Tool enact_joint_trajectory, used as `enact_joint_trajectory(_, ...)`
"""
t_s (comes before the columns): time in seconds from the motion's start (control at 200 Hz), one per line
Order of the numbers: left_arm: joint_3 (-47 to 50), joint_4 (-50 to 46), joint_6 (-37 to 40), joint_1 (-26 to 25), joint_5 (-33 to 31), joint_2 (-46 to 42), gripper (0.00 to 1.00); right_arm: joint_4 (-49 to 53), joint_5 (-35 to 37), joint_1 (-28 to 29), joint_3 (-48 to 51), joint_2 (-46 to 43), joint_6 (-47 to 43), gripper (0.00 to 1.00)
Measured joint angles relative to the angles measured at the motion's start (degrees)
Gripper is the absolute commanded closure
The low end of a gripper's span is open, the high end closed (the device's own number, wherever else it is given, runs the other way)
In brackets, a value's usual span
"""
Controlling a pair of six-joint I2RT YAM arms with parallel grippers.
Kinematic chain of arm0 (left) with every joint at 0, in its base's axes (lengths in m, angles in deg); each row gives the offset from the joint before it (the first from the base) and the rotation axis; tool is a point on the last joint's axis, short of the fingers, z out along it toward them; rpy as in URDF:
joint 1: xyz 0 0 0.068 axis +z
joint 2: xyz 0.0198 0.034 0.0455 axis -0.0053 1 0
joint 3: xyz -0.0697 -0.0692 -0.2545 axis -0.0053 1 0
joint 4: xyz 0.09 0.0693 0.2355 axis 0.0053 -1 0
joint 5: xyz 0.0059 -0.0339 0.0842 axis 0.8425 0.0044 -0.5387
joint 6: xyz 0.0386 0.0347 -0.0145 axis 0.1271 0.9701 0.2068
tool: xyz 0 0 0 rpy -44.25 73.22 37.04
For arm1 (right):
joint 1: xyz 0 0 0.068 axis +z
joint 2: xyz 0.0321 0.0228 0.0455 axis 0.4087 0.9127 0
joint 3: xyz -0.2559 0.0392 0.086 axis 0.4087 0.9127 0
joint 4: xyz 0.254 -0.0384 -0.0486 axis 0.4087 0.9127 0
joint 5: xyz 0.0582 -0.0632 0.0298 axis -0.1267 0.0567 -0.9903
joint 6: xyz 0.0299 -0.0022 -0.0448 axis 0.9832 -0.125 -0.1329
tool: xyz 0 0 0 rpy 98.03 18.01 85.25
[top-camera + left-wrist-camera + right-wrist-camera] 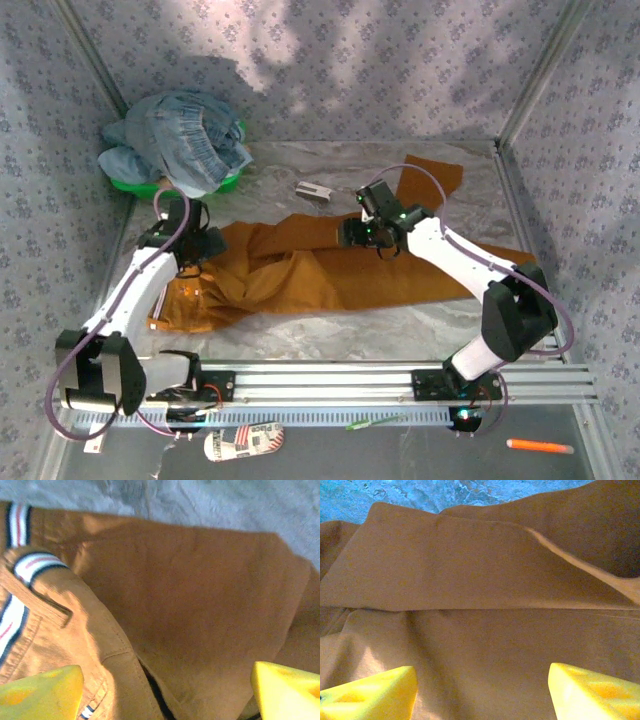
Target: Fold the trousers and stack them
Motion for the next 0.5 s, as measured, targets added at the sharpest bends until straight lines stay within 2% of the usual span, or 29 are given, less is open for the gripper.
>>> enact_joint_trajectory(0.135, 2.5, 1.0, 0.2, 2.3, 2.5, 0.6, 0.7, 0.0, -0.3, -0.7, 0.9, -0.8, -0.4, 0.29)
enact_joint_trajectory(0.205, 3.5, 1.0, -0.2, 2.9, 2.8, -0.2, 1.0, 0.0, -0.7, -1.2, 1.6, -2.0, -0.6, 0.29)
enact_joint_trajectory(0.3, 5.1, -0.9, -0.7, 2.9, 2.4, -5.2, 1.0, 0.0, -1.1, -1.8, 2.5, -4.0, -0.8, 0.29)
enact_joint_trajectory(0.37, 6.4, -3.5, -2.7, 1.7, 0.9, -13.1, 1.0, -0.1, -1.8, -2.1, 2.9, -5.6, -0.8, 0.3)
enact_joint_trajectory(0.5, 7.8, -11.0, -9.0, -4.2, -3.2, -29.4, 1.0, -0.7, -3.3, -2.1, 3.5, -7.6, -1.0, 0.3)
